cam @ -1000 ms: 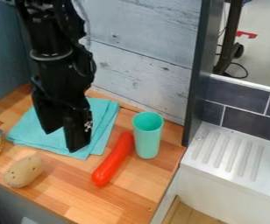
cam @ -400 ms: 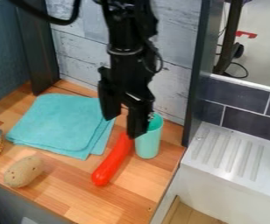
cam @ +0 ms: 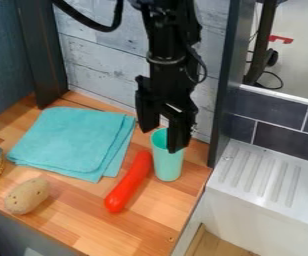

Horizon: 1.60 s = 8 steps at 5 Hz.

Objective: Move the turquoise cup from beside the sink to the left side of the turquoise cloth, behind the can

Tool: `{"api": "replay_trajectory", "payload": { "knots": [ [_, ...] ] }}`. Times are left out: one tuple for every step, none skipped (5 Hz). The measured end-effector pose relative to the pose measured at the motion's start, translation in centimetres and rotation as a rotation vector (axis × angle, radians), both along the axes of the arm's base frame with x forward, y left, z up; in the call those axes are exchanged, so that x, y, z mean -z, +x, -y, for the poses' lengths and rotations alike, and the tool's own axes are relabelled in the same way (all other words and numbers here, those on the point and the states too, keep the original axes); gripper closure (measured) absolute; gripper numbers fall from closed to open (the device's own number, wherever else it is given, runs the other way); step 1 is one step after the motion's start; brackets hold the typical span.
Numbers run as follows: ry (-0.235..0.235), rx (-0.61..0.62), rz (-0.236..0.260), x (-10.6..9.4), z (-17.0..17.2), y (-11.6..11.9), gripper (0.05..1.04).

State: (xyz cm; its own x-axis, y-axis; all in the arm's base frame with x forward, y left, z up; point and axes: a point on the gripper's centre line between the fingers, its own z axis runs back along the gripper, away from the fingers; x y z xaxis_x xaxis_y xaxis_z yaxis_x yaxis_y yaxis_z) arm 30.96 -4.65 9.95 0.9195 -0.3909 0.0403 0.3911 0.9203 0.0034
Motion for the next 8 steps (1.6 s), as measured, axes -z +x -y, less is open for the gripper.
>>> {"api": "replay_trajectory", "payload": {
  "knots": [
    [0.006,-0.005,-0.005,0.7,0.1,0.8,0.083],
    [0.002,0.021,-0.022,2.0,1.3,1.0,0.083],
    [-0.003,0.027,-0.057,4.1,1.8,1.5,0.083],
    [0.007,0.037,-0.056,4.5,1.8,2.0,0.083],
    [0.008,0.046,-0.065,4.9,1.7,2.0,0.118],
    [0.009,0.06,-0.07,4.8,1.4,2.2,0.39],
    [0.01,0.056,-0.071,4.8,0.6,2.3,0.688],
    [-0.011,0.082,-0.073,4.9,0.7,2.2,0.903]
  ]
}}
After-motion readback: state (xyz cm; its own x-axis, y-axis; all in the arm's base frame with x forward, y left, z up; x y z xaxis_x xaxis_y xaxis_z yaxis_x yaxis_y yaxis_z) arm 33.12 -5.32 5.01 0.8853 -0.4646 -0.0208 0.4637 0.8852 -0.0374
